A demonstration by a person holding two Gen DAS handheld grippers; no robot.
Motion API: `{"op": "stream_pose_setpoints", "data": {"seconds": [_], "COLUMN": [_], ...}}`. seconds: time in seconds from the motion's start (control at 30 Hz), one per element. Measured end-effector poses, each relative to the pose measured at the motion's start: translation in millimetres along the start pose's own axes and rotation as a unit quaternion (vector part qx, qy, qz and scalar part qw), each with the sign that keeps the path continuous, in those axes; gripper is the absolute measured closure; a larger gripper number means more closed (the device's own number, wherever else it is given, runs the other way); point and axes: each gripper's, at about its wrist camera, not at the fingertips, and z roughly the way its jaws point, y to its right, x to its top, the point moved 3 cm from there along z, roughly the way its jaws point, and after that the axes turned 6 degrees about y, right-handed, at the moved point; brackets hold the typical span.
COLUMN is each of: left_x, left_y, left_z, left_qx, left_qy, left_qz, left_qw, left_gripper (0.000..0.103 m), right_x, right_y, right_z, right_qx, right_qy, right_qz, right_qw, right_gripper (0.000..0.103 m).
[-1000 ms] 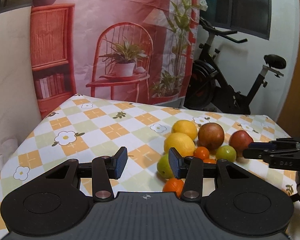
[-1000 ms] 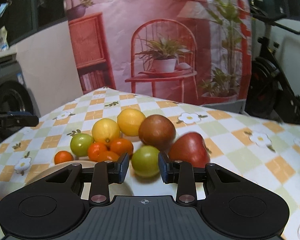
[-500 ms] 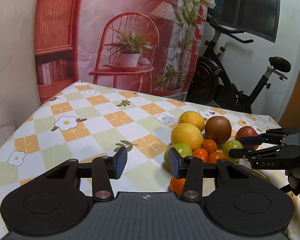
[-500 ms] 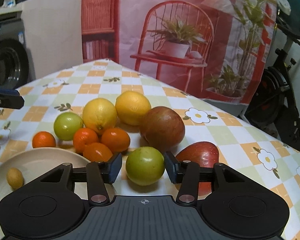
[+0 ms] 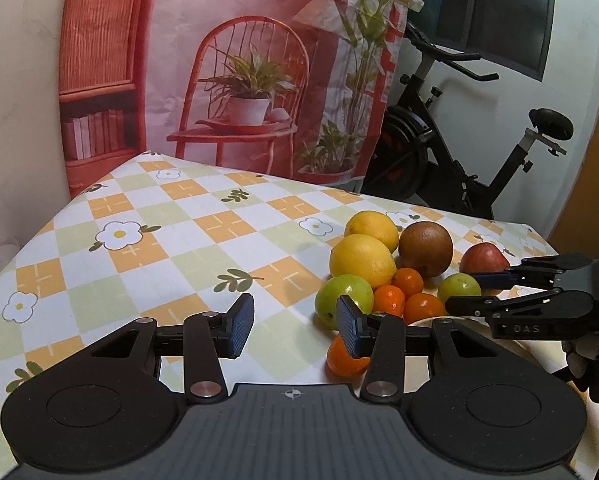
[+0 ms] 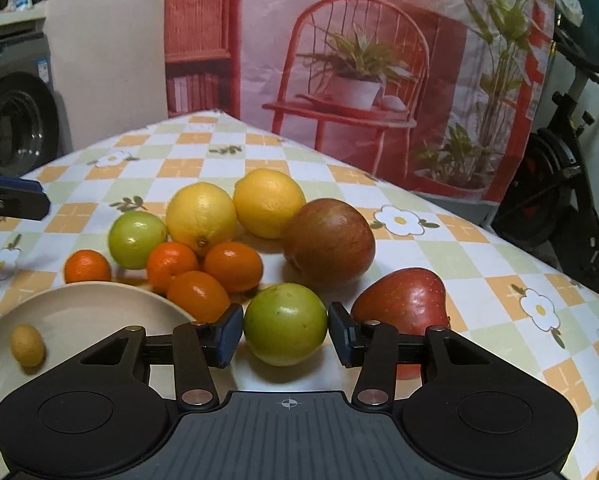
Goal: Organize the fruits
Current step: 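Grasp the green apple with the right gripper while the left gripper approaches a tangerine, then close the left gripper on the tangerine while the right gripper holds the green apple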
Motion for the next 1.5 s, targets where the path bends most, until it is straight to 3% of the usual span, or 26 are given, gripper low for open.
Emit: {"op": "stream_pose_setpoints", "data": {"seconds": [0.4, 0.6, 1.0, 1.17, 1.23, 1.5], "left_x": [-4, -6, -15, -14, -15, -14], "left_y": [2, 5, 17, 14, 15, 17], "left_z": [13, 29, 49, 50, 50, 46], "left_qx": [-0.030, -0.039, -0.049, -0.053, -0.058, -0.038], "left_qy": [-0.045, -0.069, -0.104, -0.105, -0.099, -0.092], "left_qz": [-0.025, -0.057, -0.048, -0.061, -0.056, -0.023], "left_qw": [0.9982, 0.9952, 0.9922, 0.9913, 0.9918, 0.9948], "left_gripper": [0.055, 0.062, 0.062, 0.063, 0.069, 0.070], "right_x": [-28, -34, -35, -36, -36, -36], "right_y": [14, 19, 16, 16, 16, 16], "right_z": [-60, -70, -73, -73, -73, -73], "right_qx": [-0.009, -0.009, -0.005, -0.004, -0.004, -0.004], "right_qy": [0.079, 0.084, 0.090, 0.090, 0.090, 0.090], "right_qz": [0.092, 0.104, 0.111, 0.113, 0.113, 0.113], "right_qw": [0.993, 0.991, 0.990, 0.990, 0.990, 0.990], "right_gripper": [0.060, 0.060, 0.060, 0.060, 0.060, 0.060]}}
